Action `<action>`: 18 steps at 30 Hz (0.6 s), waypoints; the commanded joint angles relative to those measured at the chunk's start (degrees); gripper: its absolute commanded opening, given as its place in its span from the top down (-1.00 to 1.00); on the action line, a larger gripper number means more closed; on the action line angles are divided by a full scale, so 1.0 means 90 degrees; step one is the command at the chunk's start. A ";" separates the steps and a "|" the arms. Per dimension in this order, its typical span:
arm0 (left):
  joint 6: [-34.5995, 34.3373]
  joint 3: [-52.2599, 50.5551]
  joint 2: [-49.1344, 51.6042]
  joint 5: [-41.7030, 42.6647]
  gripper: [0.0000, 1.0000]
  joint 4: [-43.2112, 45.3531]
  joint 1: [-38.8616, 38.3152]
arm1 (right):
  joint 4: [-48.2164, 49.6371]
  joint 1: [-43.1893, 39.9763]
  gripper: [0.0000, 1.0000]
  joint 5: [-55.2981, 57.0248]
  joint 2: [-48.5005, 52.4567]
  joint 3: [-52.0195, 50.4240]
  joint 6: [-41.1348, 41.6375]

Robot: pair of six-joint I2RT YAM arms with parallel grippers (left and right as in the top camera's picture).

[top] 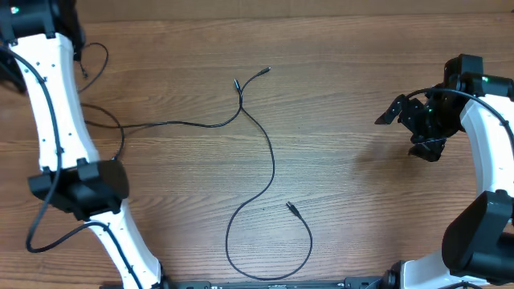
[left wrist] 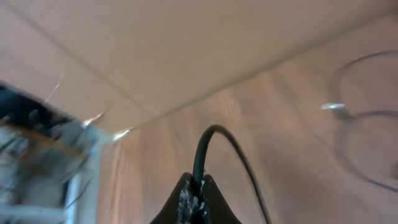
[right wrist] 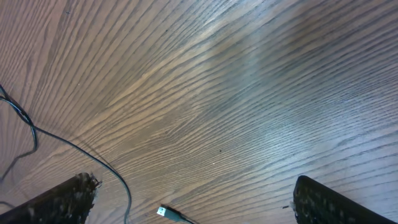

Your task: Untangle cables

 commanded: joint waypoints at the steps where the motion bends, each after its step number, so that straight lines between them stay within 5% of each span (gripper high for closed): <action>1: -0.0503 -0.0959 -0.0015 -0.0449 0.91 0.0432 0.0631 | 0.0012 -0.0012 -1.00 0.0046 -0.0039 0.0058 0.0044; 4: -0.0420 -0.1608 -0.0012 -0.0432 0.91 0.1086 0.1001 | 0.0010 -0.0012 -1.00 0.0046 -0.0039 0.0058 0.0041; 7: 0.0486 -0.2130 0.0002 0.0279 0.67 0.2166 0.1316 | 0.0010 -0.0012 -1.00 0.0046 -0.0039 0.0058 0.0044; 12: 0.2603 -0.2771 0.0002 0.2844 -0.44 0.3551 0.1763 | 0.0010 -0.0012 -1.00 0.0046 -0.0039 0.0058 0.0044; 18: 0.2822 -0.2970 0.0002 0.4379 -0.40 0.3524 0.1872 | 0.0010 -0.0012 -1.00 0.0046 -0.0039 0.0058 0.0044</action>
